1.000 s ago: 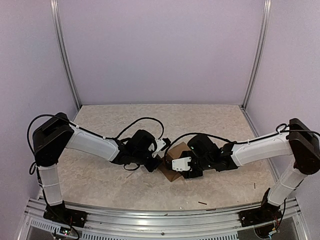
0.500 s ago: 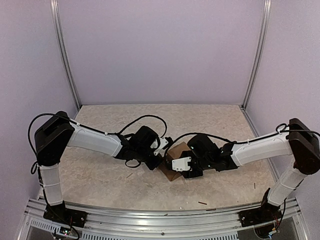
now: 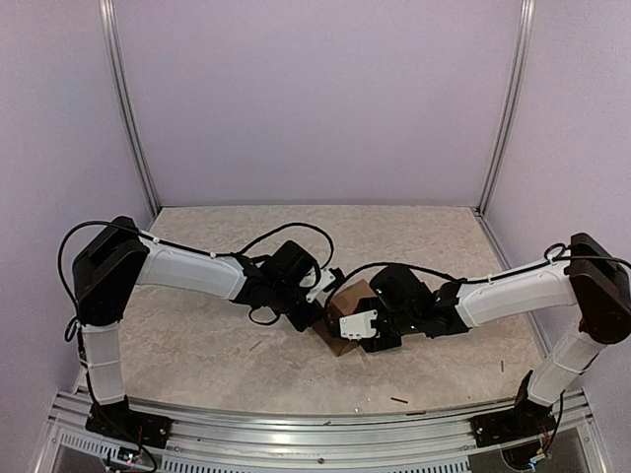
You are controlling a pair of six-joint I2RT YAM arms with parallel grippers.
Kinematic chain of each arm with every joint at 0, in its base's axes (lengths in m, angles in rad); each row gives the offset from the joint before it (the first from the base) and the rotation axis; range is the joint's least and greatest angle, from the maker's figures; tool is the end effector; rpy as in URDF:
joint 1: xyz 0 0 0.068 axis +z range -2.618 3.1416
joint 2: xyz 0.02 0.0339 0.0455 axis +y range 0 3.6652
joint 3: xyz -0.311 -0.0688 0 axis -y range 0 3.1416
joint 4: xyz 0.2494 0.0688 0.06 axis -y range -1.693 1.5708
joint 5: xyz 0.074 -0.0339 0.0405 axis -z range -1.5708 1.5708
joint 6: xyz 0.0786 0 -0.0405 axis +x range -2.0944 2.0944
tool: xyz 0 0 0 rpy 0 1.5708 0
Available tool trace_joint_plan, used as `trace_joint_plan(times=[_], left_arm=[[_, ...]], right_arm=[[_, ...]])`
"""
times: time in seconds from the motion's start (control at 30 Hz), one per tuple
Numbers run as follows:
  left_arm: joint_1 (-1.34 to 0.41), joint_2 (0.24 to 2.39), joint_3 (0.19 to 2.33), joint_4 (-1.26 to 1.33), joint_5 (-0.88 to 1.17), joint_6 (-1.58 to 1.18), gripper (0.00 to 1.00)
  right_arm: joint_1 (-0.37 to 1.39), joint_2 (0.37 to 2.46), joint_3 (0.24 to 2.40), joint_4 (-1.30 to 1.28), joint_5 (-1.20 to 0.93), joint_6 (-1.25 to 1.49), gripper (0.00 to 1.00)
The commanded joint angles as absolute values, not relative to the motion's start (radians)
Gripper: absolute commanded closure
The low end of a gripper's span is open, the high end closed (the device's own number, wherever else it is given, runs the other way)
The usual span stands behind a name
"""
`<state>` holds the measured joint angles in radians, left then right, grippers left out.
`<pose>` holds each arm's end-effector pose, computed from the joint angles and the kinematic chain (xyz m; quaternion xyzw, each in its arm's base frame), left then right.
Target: Fold the paper box
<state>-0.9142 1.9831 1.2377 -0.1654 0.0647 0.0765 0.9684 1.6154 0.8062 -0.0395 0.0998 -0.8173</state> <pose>0.2780 -0.3691 0.1529 0.4587 0.8269 -0.1597 0.2834 0.2048 0.2840 0.1709 -0.7167 0.5998 -0.0199 0.3553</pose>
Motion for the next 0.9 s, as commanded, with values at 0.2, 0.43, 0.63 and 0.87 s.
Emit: trace_joint_plan(times=[0.2, 0.43, 0.63, 0.87], left_arm=[[-0.927, 2.062, 1.423, -0.291, 0.282, 0.086, 1.0], [-0.926, 2.072, 1.467, -0.339, 0.308, 0.077, 1.0], [-0.927, 2.087, 1.534, -0.399, 0.322, 0.078, 1.0], [-0.925, 2.142, 1.649, -0.506, 0.324, 0.082, 1.0]], right_arm=[[0.979, 1.669, 0.761, -0.188, -0.022, -0.834, 0.37], [0.979, 1.672, 0.759, -0.187, -0.018, -0.842, 0.37], [0.98, 1.677, 0.764, -0.193, -0.024, -0.845, 0.37], [0.991, 1.682, 0.764, -0.196, -0.015, -0.848, 0.37]])
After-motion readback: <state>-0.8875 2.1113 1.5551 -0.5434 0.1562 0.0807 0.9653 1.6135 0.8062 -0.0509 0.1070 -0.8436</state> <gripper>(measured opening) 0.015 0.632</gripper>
